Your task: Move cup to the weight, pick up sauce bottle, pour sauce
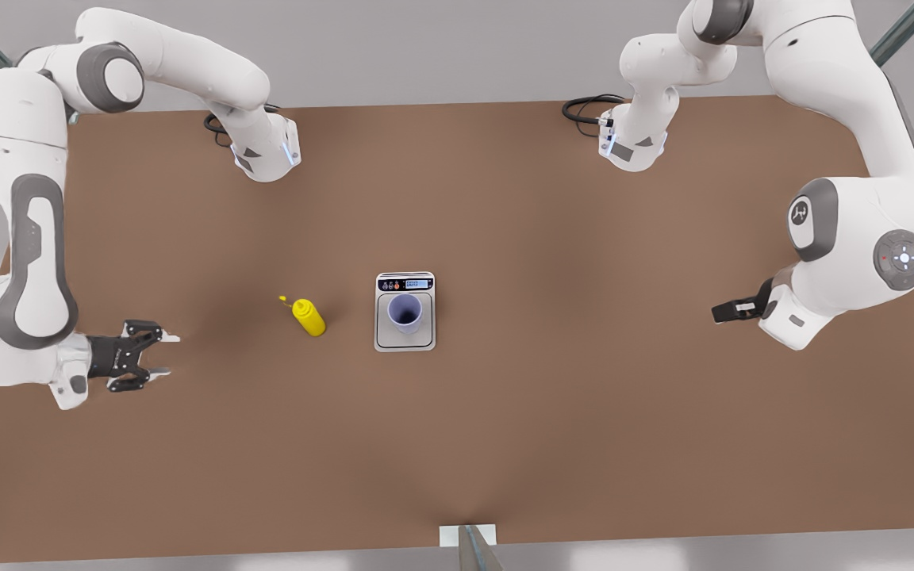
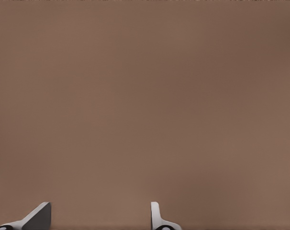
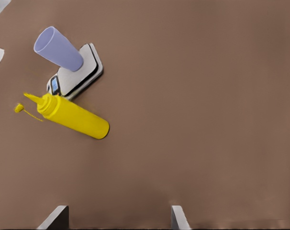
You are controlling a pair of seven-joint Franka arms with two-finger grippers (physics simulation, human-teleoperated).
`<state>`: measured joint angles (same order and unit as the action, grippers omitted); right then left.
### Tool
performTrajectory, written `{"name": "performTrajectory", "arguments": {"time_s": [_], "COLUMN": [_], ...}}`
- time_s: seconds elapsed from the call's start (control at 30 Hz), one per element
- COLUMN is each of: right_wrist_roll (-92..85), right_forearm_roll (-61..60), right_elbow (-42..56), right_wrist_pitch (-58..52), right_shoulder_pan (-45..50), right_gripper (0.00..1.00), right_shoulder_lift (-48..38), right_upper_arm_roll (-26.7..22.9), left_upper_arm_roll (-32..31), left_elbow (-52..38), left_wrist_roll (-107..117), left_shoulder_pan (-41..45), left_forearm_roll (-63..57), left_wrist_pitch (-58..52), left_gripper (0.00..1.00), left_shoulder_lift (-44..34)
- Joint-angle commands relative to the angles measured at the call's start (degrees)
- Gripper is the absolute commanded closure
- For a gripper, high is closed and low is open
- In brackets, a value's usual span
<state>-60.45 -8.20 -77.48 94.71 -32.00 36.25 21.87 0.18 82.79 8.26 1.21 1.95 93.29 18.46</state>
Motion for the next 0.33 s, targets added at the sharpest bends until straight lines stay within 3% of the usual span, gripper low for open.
{"name": "performTrajectory", "arguments": {"time_s": [0.0, 0.03, 0.07, 0.1, 0.13, 0.3], "right_wrist_roll": [7.8, 16.5, 32.1, 44.3, 49.2, 54.4], "right_forearm_roll": [3.1, 5.0, 4.2, 4.2, 4.2, 4.2], "right_elbow": [1.9, 2.3, 2.0, 1.7, 0.9, -4.0], "right_wrist_pitch": [0.1, 0.6, 0.7, 0.5, 0.4, 0.2], "right_shoulder_pan": [1.1, 6.6, 22.3, 31.6, 35.7, 36.2], "right_gripper": [0.13, 0.11, 0.11, 0.11, 0.11, 0.11], "right_shoulder_lift": [-0.6, -3.5, -9.3, -12.5, -14.9, -26.1], "right_upper_arm_roll": [-0.2, -3.0, -19.3, -27.7, -31.4, -31.1], "left_upper_arm_roll": [0.0, 0.0, 0.0, 0.0, 0.0, 0.0], "left_elbow": [0.0, 0.0, 0.0, 0.0, -0.1, -0.5], "left_wrist_roll": [0.0, 0.0, 0.0, 0.1, 0.1, 0.1], "left_shoulder_pan": [0.0, 0.0, 0.0, 0.0, 0.0, -0.1], "left_forearm_roll": [0.1, 0.0, 0.0, 0.1, 0.1, 0.1], "left_wrist_pitch": [0.0, 0.0, 0.0, 0.0, 0.0, 0.0], "left_gripper": [0.00, 0.00, 0.00, 0.00, 0.00, 0.00], "left_shoulder_lift": [0.0, 0.1, 0.2, 0.2, 0.2, 0.3]}}
